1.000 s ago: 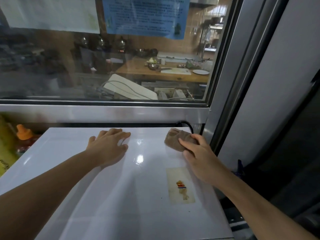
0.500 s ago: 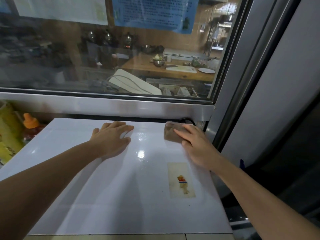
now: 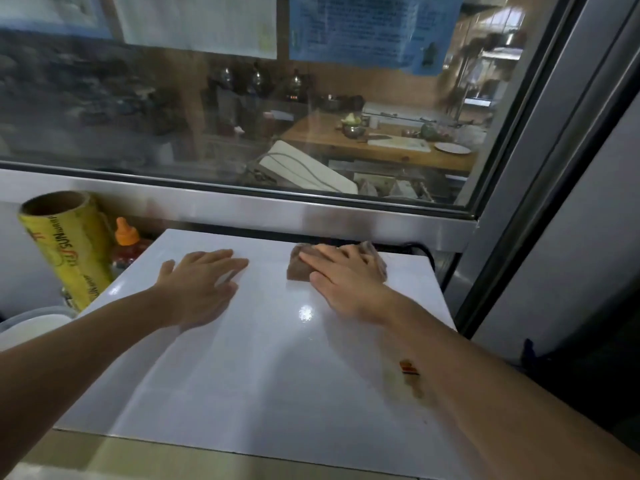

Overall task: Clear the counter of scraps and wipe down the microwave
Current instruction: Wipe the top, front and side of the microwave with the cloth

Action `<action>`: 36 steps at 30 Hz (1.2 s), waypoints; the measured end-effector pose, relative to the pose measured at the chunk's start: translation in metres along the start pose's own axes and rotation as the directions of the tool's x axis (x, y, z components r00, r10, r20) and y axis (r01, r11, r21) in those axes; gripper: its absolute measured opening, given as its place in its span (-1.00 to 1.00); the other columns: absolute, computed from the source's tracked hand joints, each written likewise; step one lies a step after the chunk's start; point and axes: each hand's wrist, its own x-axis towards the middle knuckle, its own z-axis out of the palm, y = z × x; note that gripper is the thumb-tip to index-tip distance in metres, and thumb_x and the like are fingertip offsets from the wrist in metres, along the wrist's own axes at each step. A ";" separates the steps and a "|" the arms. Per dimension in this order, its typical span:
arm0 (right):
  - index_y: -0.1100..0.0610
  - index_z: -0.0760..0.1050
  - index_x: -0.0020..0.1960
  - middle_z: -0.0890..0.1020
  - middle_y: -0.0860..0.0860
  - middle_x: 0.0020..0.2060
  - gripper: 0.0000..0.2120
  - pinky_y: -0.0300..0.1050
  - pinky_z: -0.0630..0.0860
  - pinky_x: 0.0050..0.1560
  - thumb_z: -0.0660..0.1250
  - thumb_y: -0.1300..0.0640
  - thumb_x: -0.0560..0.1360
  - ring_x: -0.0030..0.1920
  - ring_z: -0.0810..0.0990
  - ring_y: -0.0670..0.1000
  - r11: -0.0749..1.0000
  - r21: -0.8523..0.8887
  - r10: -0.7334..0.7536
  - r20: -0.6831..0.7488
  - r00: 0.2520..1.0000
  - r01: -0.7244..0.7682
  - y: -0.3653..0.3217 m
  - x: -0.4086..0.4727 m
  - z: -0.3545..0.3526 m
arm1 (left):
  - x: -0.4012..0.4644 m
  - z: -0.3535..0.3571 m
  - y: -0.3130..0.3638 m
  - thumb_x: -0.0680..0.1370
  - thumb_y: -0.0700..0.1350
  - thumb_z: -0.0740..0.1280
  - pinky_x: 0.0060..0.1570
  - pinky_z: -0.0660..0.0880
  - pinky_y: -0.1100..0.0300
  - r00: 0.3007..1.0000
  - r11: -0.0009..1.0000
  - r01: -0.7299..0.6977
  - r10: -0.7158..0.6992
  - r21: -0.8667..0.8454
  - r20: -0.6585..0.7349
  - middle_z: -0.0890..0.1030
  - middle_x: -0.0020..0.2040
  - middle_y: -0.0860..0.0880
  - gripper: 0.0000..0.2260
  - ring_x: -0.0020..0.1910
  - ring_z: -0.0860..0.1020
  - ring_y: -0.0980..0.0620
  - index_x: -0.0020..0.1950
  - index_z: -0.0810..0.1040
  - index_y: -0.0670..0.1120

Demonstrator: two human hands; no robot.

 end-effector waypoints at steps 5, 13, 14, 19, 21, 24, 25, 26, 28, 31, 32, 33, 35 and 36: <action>-0.13 0.33 0.40 0.41 -0.12 0.36 -0.56 0.01 0.31 0.04 0.03 -0.01 0.54 0.09 0.38 0.06 0.918 -0.036 -0.397 -0.057 0.916 0.395 -0.022 -0.033 -0.003 | 0.002 -0.005 -0.003 0.63 0.05 0.08 0.44 -0.05 -0.22 0.999 0.999 -0.041 0.041 -0.034 -0.004 0.05 0.54 0.14 -0.59 0.52 -0.01 -0.02 0.48 0.12 0.23; -0.16 0.20 0.46 0.30 -0.13 0.42 -0.60 -0.03 0.18 0.14 -0.04 0.01 0.63 0.28 0.29 0.03 0.993 -0.120 -0.021 -0.135 0.991 0.005 0.009 0.049 0.006 | -0.017 -0.012 -0.062 0.61 -0.01 0.13 0.45 0.01 -0.15 0.996 0.996 0.041 -0.047 -0.073 -0.076 0.10 0.53 0.13 -0.58 0.51 0.02 -0.02 0.47 0.16 0.17; -0.14 0.20 0.46 0.28 -0.14 0.43 -0.59 -0.02 0.18 0.15 -0.03 0.02 0.63 0.28 0.29 0.04 0.994 -0.111 -0.032 -0.127 0.991 0.018 -0.004 0.055 0.009 | -0.019 -0.013 -0.070 0.62 0.01 0.12 0.45 0.01 -0.14 0.996 0.996 0.053 -0.059 -0.075 -0.071 0.10 0.53 0.13 -0.59 0.51 0.02 -0.03 0.47 0.17 0.17; -0.11 0.27 0.44 0.28 -0.17 0.43 -0.54 -0.07 0.19 0.07 -0.04 0.01 0.56 0.14 0.30 0.07 0.964 -0.071 -0.262 -0.081 0.962 0.257 -0.071 0.038 0.016 | -0.024 -0.015 -0.083 0.62 0.04 0.12 0.46 0.00 -0.16 0.999 0.988 0.002 -0.010 -0.152 -0.049 0.10 0.53 0.15 -0.59 0.51 0.00 -0.04 0.46 0.18 0.20; -0.07 0.35 0.40 0.35 -0.17 0.39 -0.56 -0.10 0.21 0.01 0.01 0.01 0.55 0.07 0.32 0.03 0.906 0.045 -0.417 -0.085 0.905 0.421 -0.082 0.016 0.016 | -0.026 -0.014 -0.088 0.61 0.03 0.14 0.46 0.01 -0.15 0.999 0.979 -0.023 0.013 -0.201 -0.052 0.10 0.52 0.15 -0.60 0.51 0.00 -0.02 0.45 0.19 0.20; -0.12 0.33 0.41 0.38 -0.18 0.35 -0.57 -0.16 0.25 0.05 0.01 -0.09 0.57 0.08 0.33 -0.04 0.888 0.021 -0.458 -0.060 0.887 0.460 -0.057 0.023 0.009 | -0.033 -0.012 -0.102 0.60 0.02 0.17 0.47 0.03 -0.12 0.997 0.964 -0.033 0.015 -0.265 -0.072 0.11 0.52 0.15 -0.60 0.51 0.01 0.02 0.43 0.22 0.21; -0.15 0.29 0.42 0.38 -0.18 0.35 -0.54 -0.15 0.23 0.05 -0.06 -0.13 0.56 0.10 0.33 -0.03 0.916 -0.039 -0.401 -0.079 0.913 0.399 -0.047 0.036 0.009 | -0.038 -0.011 -0.108 0.60 0.02 0.17 0.47 0.04 -0.11 0.997 0.961 -0.028 0.007 -0.276 -0.077 0.11 0.52 0.15 -0.60 0.51 0.01 0.02 0.43 0.22 0.22; -0.16 0.25 0.44 0.36 -0.17 0.36 -0.52 -0.13 0.20 0.05 -0.11 -0.14 0.55 0.14 0.33 -0.02 0.950 -0.088 -0.309 -0.102 0.946 0.300 -0.040 0.051 0.009 | -0.042 -0.010 -0.112 0.60 0.01 0.17 0.47 0.05 -0.09 0.997 0.959 -0.022 -0.001 -0.283 -0.080 0.11 0.52 0.16 -0.60 0.51 0.01 0.02 0.43 0.21 0.22; -0.15 0.21 0.46 0.32 -0.15 0.40 -0.54 -0.08 0.19 0.12 -0.11 -0.08 0.58 0.24 0.30 0.02 0.985 -0.124 -0.138 -0.121 0.983 0.123 -0.043 0.082 0.016 | -0.051 -0.008 -0.120 0.60 0.00 0.15 0.47 0.06 -0.05 0.997 0.956 -0.014 -0.010 -0.293 -0.082 0.10 0.51 0.18 -0.59 0.50 0.01 0.02 0.44 0.19 0.23; -0.10 0.24 0.46 0.30 -0.12 0.42 -0.51 0.00 0.14 0.31 -0.13 -0.04 0.56 0.31 0.28 0.03 0.990 -0.085 -0.117 -0.109 0.987 0.108 -0.082 0.105 0.028 | -0.056 -0.008 -0.122 0.61 -0.02 0.15 0.45 0.03 0.06 0.996 0.939 -0.034 0.004 -0.343 -0.089 0.10 0.51 0.18 -0.59 0.50 0.02 0.06 0.44 0.20 0.20; -0.08 0.25 0.45 0.29 -0.12 0.42 -0.48 0.02 0.18 0.33 -0.14 -0.05 0.53 0.28 0.29 0.04 0.990 -0.042 -0.141 -0.098 0.985 0.137 -0.095 0.104 0.029 | -0.056 -0.009 -0.121 0.61 -0.03 0.16 0.45 0.03 0.09 0.995 0.932 -0.042 0.008 -0.360 -0.095 0.10 0.51 0.17 -0.59 0.50 0.03 0.08 0.45 0.20 0.18; -0.06 0.26 0.45 0.30 -0.11 0.43 -0.47 0.05 0.23 0.30 -0.14 -0.07 0.54 0.25 0.30 0.05 0.980 0.002 -0.196 -0.089 0.977 0.197 -0.106 0.097 0.030 | -0.057 -0.009 -0.120 0.61 -0.04 0.17 0.44 0.04 0.12 0.995 0.926 -0.048 0.010 -0.374 -0.102 0.11 0.52 0.16 -0.59 0.50 0.04 0.09 0.45 0.21 0.16; -0.03 0.30 0.44 0.33 -0.10 0.42 -0.50 0.05 0.33 0.22 -0.11 -0.11 0.58 0.21 0.34 0.06 0.923 0.067 -0.371 -0.096 0.924 0.378 -0.120 0.071 0.031 | -0.059 -0.010 -0.120 0.60 -0.06 0.19 0.45 0.07 0.13 0.994 0.912 -0.050 0.007 -0.406 -0.106 0.11 0.52 0.16 -0.57 0.50 0.06 0.10 0.45 0.21 0.15; -0.03 0.32 0.43 0.35 -0.11 0.40 -0.53 0.01 0.34 0.21 -0.04 -0.09 0.57 0.21 0.36 0.05 0.883 0.088 -0.454 -0.091 0.886 0.461 -0.123 0.058 0.030 | -0.062 -0.010 -0.121 0.59 -0.06 0.21 0.44 0.09 0.14 0.994 0.906 -0.052 0.007 -0.421 -0.107 0.12 0.51 0.16 -0.56 0.50 0.09 0.10 0.45 0.21 0.15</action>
